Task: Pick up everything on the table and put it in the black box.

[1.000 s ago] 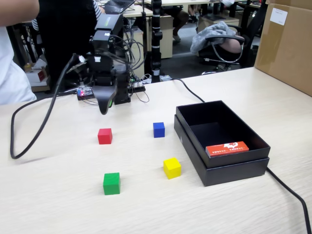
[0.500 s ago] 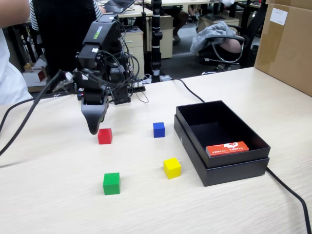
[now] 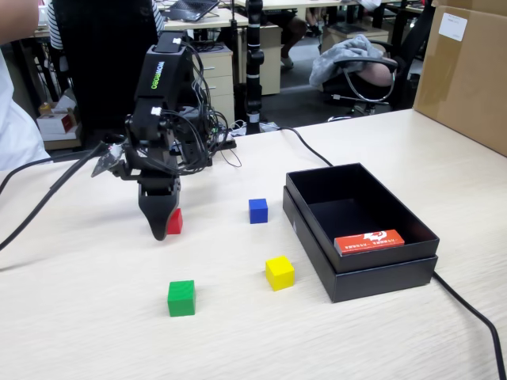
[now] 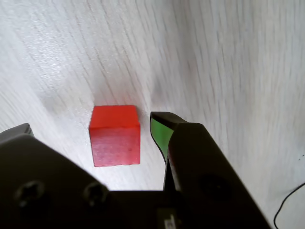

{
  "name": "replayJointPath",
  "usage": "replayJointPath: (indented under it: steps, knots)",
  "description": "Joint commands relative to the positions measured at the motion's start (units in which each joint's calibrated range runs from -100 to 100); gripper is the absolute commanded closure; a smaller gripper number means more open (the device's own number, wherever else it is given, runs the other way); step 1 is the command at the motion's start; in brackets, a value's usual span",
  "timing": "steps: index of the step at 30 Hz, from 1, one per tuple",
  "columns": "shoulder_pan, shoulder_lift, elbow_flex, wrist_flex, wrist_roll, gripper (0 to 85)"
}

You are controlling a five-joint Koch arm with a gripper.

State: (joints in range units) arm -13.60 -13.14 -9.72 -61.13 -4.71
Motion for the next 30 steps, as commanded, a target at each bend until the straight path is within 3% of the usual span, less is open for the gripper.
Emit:
replayJointPath:
  steps: [1, 8, 10, 11, 14, 23, 30]
  knots:
    - [0.2, 1.1, 4.1, 0.2, 0.4, 38.2]
    - [0.7, 4.4, 4.5, 0.2, 0.5, 45.4]
    - [0.9, 4.8, 4.7, 0.3, 0.5, 57.3]
    - [0.9, 5.4, 5.1, 0.3, 0.5, 70.8]
    - [0.9, 5.4, 5.1, 1.4, 0.5, 84.6]
    - [5.3, -18.0, 2.1, 1.4, 0.5, 84.6]
    - [15.9, -34.5, -0.3, 1.2, 2.2, 84.6]
